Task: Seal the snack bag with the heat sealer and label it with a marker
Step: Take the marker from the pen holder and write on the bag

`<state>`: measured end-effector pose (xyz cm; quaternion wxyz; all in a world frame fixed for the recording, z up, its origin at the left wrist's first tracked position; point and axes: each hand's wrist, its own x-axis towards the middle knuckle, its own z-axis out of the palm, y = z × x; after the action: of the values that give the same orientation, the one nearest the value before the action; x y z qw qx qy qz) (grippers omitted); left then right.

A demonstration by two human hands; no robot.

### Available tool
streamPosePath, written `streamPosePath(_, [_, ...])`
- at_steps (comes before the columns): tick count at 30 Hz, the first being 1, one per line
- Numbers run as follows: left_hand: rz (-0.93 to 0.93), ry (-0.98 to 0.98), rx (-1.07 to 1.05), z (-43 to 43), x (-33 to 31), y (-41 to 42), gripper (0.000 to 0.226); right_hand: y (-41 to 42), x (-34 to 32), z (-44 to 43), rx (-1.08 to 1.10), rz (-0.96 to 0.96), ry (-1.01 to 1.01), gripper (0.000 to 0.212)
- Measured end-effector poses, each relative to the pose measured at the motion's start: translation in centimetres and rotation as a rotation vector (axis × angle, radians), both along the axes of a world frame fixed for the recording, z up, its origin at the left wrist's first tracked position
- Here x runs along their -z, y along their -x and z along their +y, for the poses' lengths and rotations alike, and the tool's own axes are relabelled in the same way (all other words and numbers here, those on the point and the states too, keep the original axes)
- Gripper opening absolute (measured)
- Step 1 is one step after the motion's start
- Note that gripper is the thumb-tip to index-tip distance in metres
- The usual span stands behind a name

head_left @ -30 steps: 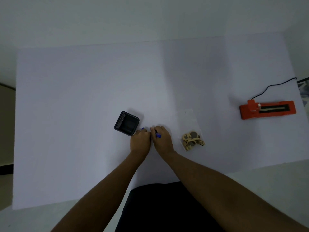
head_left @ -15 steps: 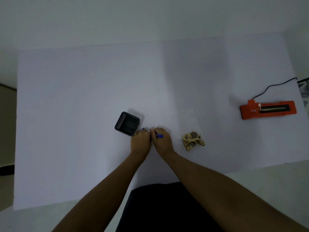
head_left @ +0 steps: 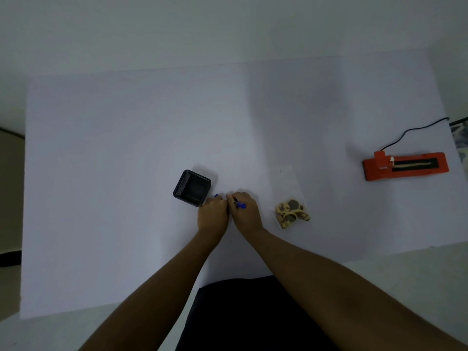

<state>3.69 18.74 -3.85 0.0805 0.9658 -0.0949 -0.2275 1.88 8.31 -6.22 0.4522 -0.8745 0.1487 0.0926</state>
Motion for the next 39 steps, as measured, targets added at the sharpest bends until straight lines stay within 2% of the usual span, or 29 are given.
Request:
streamPosePath(5, [-0.001, -0.002, 0.002, -0.1, -0.4, 0.0, 0.013, 0.1, -0.7, 0.1, -0.012, -0.045, 0.006, 0.027])
streamPosePath(19, [-0.029, -0.025, 0.042, 0.0, 0.1, 0.0, 0.02, 0.3, 0.3, -0.3, 0.118, 0.059, -0.022, 0.035])
streamPosePath(25, [-0.001, -0.002, -0.006, 0.0, 0.2, 0.0, 0.015, 1.1, 0.4, -0.7, -0.037, 0.03, -0.051, 0.031])
streamPosePath(39, [-0.026, -0.018, 0.044, 0.1, 0.2, 0.0, 0.021, 0.5, 0.4, -0.5, 0.089, 0.06, -0.065, 0.036])
